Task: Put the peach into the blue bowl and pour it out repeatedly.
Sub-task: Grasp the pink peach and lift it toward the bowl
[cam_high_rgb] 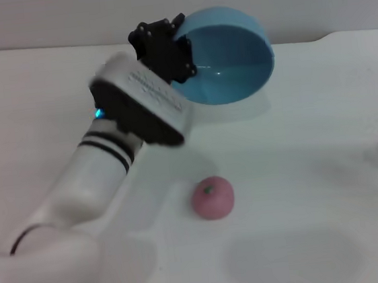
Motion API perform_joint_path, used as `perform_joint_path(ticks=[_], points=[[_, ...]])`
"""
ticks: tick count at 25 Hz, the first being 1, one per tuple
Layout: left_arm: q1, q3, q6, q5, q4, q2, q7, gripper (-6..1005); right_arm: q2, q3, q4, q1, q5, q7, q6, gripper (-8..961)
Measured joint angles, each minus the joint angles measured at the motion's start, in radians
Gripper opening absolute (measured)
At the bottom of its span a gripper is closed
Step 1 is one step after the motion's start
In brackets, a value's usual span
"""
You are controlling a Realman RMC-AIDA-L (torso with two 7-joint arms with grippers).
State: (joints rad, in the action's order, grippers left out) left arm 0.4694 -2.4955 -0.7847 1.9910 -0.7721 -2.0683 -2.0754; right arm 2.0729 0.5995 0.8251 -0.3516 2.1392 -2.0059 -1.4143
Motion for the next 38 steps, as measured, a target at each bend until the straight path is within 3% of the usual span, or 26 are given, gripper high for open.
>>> perform_joint_path(ticks=[5,12,15,19,24,29,33,38], points=[[0.005,0.261,0.371,0.001,-0.074,0.007,-0.143,-1,-0.003,0.003,-0.072,-0.001,-0.142,0.137,-0.021,409],[0.075,0.701,1.013,-0.011,-0.109,0.008,-0.208,-2,-0.006,0.014,-0.082,-0.018,-0.155,0.146,-0.035,410],[0.11,0.849,1.22,-0.022,-0.104,0.008,-0.211,-2,-0.005,0.039,-0.077,-0.027,-0.157,0.191,-0.049,411],[0.135,0.994,1.418,-0.047,-0.098,0.008,-0.201,-2,0.003,0.075,-0.069,-0.033,-0.227,0.394,-0.117,411],[0.126,1.188,1.584,-0.058,-0.098,0.013,-0.203,-1,0.005,0.223,-0.059,-0.041,-0.338,0.569,-0.14,412],[0.111,1.276,1.6,-0.05,-0.068,0.02,-0.208,-2,0.0,0.345,-0.032,-0.095,-0.331,0.568,-0.121,413],[0.104,1.326,1.62,-0.04,-0.024,0.038,-0.224,-2,-0.003,0.483,0.003,-0.144,-0.3,0.442,-0.075,413],[0.092,1.33,1.647,-0.013,-0.007,0.059,-0.264,-1,-0.001,0.591,0.003,-0.265,-0.129,0.265,-0.064,414]])
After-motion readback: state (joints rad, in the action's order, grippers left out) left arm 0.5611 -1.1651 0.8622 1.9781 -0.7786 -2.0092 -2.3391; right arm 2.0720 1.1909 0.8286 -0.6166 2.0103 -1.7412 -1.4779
